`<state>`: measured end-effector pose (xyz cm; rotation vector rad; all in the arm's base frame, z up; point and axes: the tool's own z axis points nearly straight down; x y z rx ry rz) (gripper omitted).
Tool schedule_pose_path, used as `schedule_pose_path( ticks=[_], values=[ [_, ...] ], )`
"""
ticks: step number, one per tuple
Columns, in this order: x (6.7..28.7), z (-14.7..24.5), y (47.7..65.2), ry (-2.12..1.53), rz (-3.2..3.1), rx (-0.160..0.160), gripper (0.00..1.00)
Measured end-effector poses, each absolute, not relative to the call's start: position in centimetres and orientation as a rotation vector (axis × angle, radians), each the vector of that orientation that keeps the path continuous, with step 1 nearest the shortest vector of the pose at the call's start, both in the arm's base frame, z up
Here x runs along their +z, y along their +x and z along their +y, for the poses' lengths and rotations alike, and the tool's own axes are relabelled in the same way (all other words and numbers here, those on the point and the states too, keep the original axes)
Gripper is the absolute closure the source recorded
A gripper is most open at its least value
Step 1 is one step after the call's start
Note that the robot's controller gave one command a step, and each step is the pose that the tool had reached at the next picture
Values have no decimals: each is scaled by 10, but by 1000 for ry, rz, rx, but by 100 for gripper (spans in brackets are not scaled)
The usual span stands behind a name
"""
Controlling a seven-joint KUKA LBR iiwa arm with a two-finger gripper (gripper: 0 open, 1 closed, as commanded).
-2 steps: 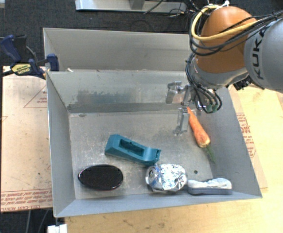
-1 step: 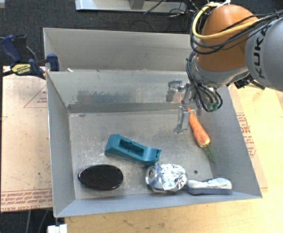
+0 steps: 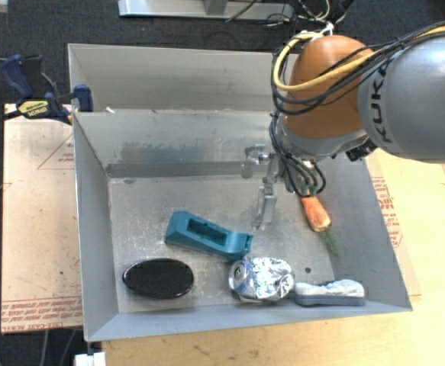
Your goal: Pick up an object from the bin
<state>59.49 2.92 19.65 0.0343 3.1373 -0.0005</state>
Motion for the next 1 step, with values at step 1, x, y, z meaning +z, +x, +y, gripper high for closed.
schedule_pose_path(
  ticks=[1],
  values=[
    [139, 60, 601, -56, 3134, 4, 0]
  ],
)
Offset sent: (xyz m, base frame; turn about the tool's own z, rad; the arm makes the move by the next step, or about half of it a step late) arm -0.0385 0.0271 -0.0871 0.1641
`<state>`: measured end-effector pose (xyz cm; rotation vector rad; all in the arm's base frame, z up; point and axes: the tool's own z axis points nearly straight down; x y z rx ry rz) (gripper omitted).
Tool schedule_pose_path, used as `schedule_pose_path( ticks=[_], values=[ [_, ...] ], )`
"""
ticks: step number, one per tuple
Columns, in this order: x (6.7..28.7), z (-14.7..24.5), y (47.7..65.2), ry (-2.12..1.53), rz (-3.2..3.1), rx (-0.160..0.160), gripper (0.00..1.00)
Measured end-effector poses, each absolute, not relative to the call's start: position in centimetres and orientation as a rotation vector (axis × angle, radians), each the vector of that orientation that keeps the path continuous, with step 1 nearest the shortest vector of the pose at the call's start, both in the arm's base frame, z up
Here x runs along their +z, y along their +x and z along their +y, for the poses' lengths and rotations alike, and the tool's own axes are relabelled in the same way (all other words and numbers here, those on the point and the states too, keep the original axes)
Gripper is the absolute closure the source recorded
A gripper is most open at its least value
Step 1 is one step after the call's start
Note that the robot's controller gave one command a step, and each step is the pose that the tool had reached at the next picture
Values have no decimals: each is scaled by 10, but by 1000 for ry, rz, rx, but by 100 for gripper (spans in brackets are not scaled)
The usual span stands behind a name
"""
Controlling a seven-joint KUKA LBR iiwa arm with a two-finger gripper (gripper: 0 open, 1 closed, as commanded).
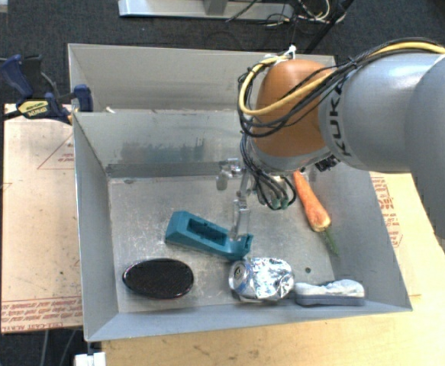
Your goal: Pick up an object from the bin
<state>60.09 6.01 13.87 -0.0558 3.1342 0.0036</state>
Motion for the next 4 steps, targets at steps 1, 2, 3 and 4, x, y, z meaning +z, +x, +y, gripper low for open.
schedule_pose_path(
  ticks=[1, 2, 3, 4],
  values=[
    [111, 60, 579, 68, 3143, 2, 0],
    [79, 67, 586, -292, 3107, 9, 100],
    [79, 67, 586, -292, 3107, 9, 100],
    [106, 57, 586, -280, 3113, 9, 100]
  ],
)
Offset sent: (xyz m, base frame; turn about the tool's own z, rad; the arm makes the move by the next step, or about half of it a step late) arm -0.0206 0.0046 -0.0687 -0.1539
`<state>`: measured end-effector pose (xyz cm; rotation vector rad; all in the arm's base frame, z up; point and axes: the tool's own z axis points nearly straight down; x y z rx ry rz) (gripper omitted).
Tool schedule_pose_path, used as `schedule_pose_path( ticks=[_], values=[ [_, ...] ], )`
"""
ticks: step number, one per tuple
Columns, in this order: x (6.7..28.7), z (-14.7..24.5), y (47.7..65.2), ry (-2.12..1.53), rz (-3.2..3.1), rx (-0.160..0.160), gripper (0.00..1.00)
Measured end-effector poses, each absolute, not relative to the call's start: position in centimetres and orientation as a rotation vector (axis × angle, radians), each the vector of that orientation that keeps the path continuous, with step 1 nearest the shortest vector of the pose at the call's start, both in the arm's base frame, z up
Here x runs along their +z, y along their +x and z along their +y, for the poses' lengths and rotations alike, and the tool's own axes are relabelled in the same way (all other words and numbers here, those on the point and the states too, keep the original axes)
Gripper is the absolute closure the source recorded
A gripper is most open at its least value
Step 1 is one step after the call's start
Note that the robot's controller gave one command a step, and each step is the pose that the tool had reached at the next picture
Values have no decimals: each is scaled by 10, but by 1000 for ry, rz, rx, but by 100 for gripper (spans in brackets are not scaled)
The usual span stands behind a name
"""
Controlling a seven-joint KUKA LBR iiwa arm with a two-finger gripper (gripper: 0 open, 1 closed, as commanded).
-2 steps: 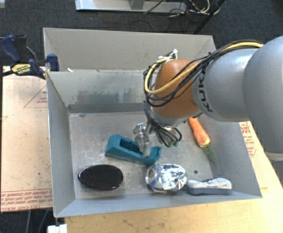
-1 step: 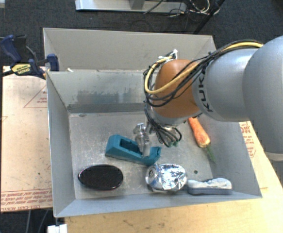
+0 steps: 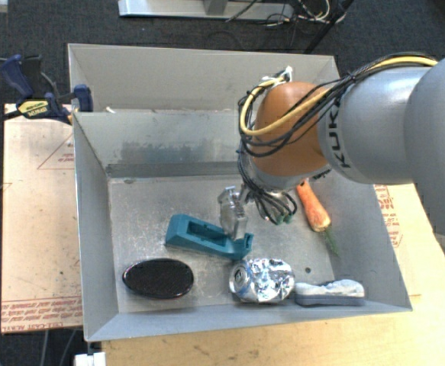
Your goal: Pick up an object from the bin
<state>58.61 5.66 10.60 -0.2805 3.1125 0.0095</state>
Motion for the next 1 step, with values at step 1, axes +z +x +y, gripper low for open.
schedule_pose_path(
  ticks=[1],
  values=[
    [158, 52, 600, -247, 3113, 9, 100]
  ],
)
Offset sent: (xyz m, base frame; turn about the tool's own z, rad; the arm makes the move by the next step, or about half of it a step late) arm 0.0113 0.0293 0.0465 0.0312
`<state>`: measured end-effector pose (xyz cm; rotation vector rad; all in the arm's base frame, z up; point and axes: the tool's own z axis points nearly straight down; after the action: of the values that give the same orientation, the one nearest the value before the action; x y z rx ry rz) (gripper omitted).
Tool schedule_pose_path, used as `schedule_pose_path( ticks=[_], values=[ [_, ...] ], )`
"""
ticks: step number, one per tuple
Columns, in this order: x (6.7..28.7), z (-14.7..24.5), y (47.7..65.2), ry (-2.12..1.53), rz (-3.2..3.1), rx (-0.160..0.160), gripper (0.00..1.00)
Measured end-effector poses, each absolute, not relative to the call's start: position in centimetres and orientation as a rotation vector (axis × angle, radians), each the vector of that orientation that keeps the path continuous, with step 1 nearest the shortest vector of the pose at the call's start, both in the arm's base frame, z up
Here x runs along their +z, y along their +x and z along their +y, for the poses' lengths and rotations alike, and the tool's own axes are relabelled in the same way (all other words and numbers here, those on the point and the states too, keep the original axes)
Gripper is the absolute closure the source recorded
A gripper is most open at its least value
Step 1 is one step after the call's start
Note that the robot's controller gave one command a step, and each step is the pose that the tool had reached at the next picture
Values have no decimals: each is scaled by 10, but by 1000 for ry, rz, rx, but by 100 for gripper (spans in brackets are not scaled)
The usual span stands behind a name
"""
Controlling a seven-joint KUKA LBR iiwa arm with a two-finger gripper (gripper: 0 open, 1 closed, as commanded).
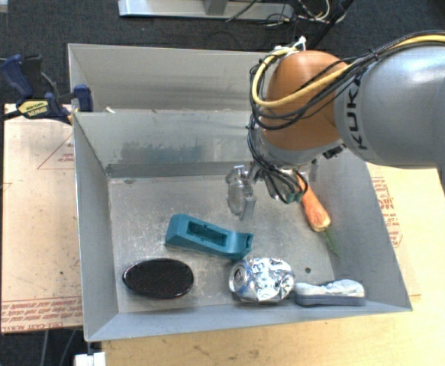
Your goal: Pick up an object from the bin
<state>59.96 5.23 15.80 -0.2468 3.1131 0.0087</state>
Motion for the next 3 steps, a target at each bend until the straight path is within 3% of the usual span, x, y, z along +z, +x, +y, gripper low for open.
schedule_pose_path(
  ticks=[1, 2, 3],
  values=[
    [150, 88, 597, -237, 3118, 14, 0],
    [152, 87, 598, -234, 3115, 12, 0],
    [130, 91, 597, -138, 3113, 14, 0]
  ],
)
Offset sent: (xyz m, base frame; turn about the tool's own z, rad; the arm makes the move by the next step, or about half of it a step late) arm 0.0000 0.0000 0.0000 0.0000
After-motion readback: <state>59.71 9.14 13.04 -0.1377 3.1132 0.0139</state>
